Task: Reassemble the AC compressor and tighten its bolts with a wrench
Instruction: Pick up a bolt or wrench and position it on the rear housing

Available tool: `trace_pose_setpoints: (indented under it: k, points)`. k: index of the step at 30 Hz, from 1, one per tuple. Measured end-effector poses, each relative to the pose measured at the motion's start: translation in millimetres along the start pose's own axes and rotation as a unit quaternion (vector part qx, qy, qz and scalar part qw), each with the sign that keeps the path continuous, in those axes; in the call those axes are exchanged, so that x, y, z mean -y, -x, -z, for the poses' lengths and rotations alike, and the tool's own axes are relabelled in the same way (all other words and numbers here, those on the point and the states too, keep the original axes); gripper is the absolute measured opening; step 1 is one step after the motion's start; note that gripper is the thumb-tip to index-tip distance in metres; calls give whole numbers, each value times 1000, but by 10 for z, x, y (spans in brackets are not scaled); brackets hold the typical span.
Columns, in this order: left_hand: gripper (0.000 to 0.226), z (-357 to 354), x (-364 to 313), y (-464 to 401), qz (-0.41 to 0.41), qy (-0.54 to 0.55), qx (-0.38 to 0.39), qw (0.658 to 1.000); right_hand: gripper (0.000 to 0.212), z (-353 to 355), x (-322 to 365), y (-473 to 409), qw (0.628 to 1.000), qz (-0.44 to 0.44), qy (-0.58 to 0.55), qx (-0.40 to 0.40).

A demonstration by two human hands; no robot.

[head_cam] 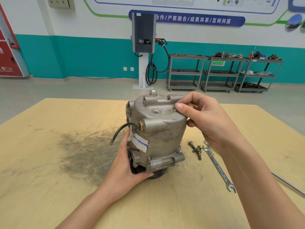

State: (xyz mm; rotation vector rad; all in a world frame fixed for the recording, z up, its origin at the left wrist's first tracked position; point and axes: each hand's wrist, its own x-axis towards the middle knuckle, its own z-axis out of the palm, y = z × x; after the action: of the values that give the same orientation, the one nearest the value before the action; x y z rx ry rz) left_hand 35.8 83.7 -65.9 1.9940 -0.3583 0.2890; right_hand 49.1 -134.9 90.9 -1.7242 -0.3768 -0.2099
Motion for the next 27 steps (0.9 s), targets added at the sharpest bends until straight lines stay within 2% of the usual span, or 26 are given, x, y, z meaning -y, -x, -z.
trace_pose_setpoints:
  k: [9, 16, 18, 20, 22, 25, 27]
  points:
    - [122, -6, -6, -5, -4, 5, -3, 1000, 19, 0, 15, 16, 1000, 5, 2, -14]
    - [124, 8, -47, -3, 0, 5, -2, 1000, 4, 213, 38, 41, 1000, 7, -19, -17]
    - [126, 10, -63, -5, 0, 10, 2, 1000, 4, 406, -2, 94, 998, -4, 4, -57]
    - [126, 11, -77, -3, -1, 12, 3, 1000, 10, 597, -118, 173, 990, -33, 102, -89]
    - [125, 12, -86, 0, -2, 8, 3, 1000, 15, 743, -305, 260, 954, -94, 277, -71]
    - [124, 12, -82, 0, -2, 4, 4, 1000, 17, 823, -624, 418, 834, -216, 507, 30]
    - [125, 10, -76, 0, -3, 6, 5, 1000, 18, 793, -760, 505, 763, -264, 587, 63]
